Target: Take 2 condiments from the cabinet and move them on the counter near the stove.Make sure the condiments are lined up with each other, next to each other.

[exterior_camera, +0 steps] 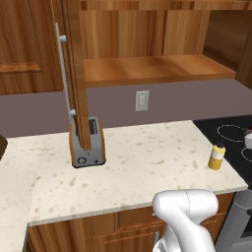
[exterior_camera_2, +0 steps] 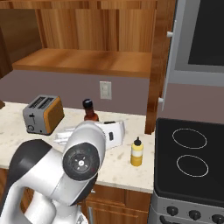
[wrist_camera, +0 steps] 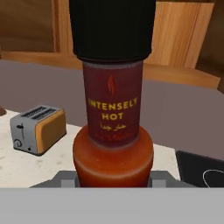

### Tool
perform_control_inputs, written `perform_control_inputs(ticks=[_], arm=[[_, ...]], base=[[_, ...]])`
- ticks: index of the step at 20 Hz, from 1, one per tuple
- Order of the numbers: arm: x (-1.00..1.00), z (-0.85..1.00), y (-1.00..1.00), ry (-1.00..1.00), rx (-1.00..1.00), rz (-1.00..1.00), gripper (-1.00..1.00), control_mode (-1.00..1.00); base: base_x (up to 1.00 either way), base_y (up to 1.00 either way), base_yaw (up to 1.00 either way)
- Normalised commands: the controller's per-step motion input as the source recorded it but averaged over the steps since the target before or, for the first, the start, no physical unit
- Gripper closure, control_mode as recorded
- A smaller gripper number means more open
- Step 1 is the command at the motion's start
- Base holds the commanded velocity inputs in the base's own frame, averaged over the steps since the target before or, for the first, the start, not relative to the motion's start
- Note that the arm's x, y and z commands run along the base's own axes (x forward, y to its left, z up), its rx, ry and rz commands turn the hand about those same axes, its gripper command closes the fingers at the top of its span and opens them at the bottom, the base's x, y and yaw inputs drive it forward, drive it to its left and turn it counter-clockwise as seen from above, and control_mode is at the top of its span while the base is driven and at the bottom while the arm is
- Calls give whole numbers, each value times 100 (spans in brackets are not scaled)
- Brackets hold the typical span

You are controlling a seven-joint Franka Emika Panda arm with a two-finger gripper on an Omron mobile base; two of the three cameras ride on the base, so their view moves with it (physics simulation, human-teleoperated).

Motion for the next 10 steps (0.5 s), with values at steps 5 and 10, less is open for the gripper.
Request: perform_control_inputs(ticks=[5, 10], arm=[[-38, -16, 0, 0, -3, 6, 100, -100], [-19, -18, 0, 2, -1, 5, 100, -100]], base=[[0, 0, 0], [0, 0, 0]])
